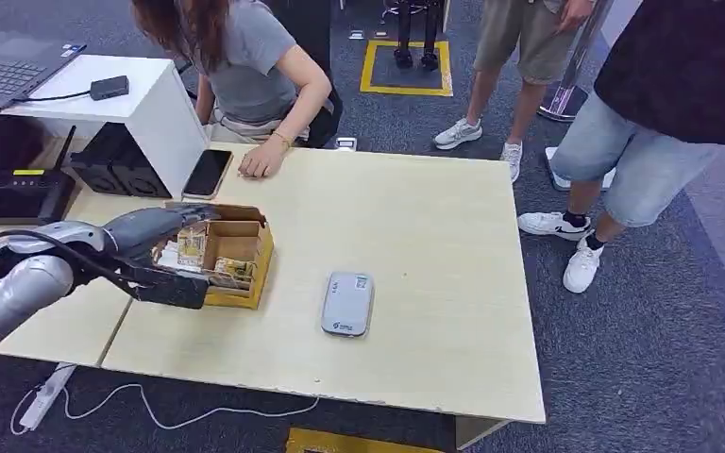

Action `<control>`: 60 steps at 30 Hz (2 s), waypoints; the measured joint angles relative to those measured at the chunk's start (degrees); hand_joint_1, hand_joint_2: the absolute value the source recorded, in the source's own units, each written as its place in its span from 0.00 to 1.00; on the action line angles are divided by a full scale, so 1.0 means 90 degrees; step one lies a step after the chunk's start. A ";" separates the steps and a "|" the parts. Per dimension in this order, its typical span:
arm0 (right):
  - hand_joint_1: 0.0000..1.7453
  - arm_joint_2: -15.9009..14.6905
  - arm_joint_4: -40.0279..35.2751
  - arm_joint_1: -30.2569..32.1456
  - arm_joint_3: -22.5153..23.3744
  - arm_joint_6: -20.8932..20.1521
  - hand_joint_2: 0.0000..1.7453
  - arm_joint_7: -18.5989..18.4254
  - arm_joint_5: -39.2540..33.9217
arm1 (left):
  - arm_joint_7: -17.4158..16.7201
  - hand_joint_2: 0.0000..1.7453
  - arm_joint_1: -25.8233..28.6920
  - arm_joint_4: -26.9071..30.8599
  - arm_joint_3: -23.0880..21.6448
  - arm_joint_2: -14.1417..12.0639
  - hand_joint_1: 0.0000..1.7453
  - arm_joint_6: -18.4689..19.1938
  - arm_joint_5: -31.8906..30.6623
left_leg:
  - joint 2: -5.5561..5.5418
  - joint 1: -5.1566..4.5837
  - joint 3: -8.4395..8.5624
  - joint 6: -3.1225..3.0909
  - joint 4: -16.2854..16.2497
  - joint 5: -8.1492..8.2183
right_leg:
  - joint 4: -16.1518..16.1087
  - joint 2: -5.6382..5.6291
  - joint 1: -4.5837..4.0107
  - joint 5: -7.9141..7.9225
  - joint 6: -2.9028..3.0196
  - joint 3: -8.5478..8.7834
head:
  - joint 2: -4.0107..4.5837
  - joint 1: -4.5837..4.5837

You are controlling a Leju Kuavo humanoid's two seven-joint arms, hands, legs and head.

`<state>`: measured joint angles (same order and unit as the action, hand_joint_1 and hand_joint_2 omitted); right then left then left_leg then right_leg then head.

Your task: Pass the card to the sensor for recognition and then transmit it.

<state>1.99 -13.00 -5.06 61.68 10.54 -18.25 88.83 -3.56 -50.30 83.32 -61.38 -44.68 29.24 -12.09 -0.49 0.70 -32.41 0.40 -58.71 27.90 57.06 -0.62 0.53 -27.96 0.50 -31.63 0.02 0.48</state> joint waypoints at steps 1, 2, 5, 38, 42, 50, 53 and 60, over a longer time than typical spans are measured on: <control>0.00 -0.0003 0.0000 0.0000 -0.0007 0.0000 1.00 0.0000 0.0003 | 0.0000 1.00 0.0000 0.0000 -0.0036 0.0000 0.00 0.0008 0.0044 | 0.0000 0.0000 0.0000 0.0000 0.0000 0.0000 | 0.0000 0.0000 0.0000 0.0000 0.0000 0.0000 | 0.0000 -0.0002; 0.00 -0.0005 0.0000 0.0000 -0.0015 0.0000 1.00 0.0000 0.0017 | -0.0003 1.00 0.0001 -0.0005 -0.0073 -0.0002 0.00 0.0008 0.0064 | 0.0000 0.0000 0.0000 0.0000 0.0000 0.0000 | 0.0000 0.0000 0.0000 0.0000 0.0000 0.0000 | 0.0000 0.0000; 0.00 -0.0010 0.0000 0.0000 -0.0049 0.0000 1.00 0.0000 0.0058 | -0.0022 1.00 0.0018 -0.0058 -0.0182 0.0009 0.00 -0.0070 0.0042 | 0.0000 0.0000 0.0000 0.0000 0.0000 0.0000 | 0.0000 0.0000 0.0000 0.0000 0.0000 0.0000 | 0.0000 0.0000; 0.00 -0.0044 0.0000 -0.0031 -0.0177 0.0022 1.00 -0.0012 0.0056 | 0.0146 1.00 0.0991 -0.1579 -0.0364 0.1052 0.00 -0.1782 -0.2159 | 0.0004 -0.0003 0.0001 -0.0003 -0.0002 -0.0001 | -0.0002 -0.0001 0.0001 0.0002 -0.0002 0.0001 | 0.0000 -0.0002; 0.00 -0.0044 0.0000 -0.0032 -0.0180 0.0019 1.00 -0.0012 0.0056 | 0.0286 1.00 0.1129 -0.1675 -0.0219 0.1214 0.00 -0.1894 -0.2464 | -0.0001 -0.0002 0.0000 -0.0003 -0.0002 -0.0001 | -0.0002 0.0003 0.0001 0.0002 -0.0002 0.0002 | 0.0000 0.0000; 0.00 -0.0044 0.0000 -0.0032 -0.0180 0.0015 1.00 -0.0010 0.0034 | 0.0476 1.00 0.1434 -0.1802 0.0139 0.1606 0.00 -0.2234 -0.2914 | -0.0002 -0.0003 0.0000 -0.0003 -0.0002 -0.0002 | -0.0001 0.0004 0.0001 0.0002 -0.0002 0.0002 | 0.0000 0.0000; 0.00 -0.0044 0.0000 -0.0037 -0.0180 0.0010 1.00 -0.0012 0.0000 | 0.0483 1.00 0.1585 -0.1824 0.0265 0.1807 0.00 -0.2429 -0.3201 | -0.0003 -0.0005 0.0000 -0.0003 -0.0002 -0.0001 | -0.0002 0.0004 0.0001 0.0002 -0.0003 0.0003 | 0.0000 0.0000; 0.00 -0.0044 0.0000 -0.0033 -0.0177 0.0000 1.00 -0.0022 -0.0070 | 0.0257 1.00 0.1833 -0.1841 0.0520 0.2205 0.00 -0.3285 -0.4353 | -0.0003 -0.0005 -0.0001 -0.0003 -0.0003 -0.0001 | -0.0002 0.0004 0.0002 0.0002 -0.0003 0.0002 | 0.0000 0.0000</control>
<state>1.60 -13.01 -5.36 60.08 10.53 -18.45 88.19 -1.25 -33.81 66.75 -56.70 -24.83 -0.32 -51.27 -0.51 0.66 -32.42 0.38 -58.74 27.89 57.04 -0.58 0.55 -27.94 0.48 -31.61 0.02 0.48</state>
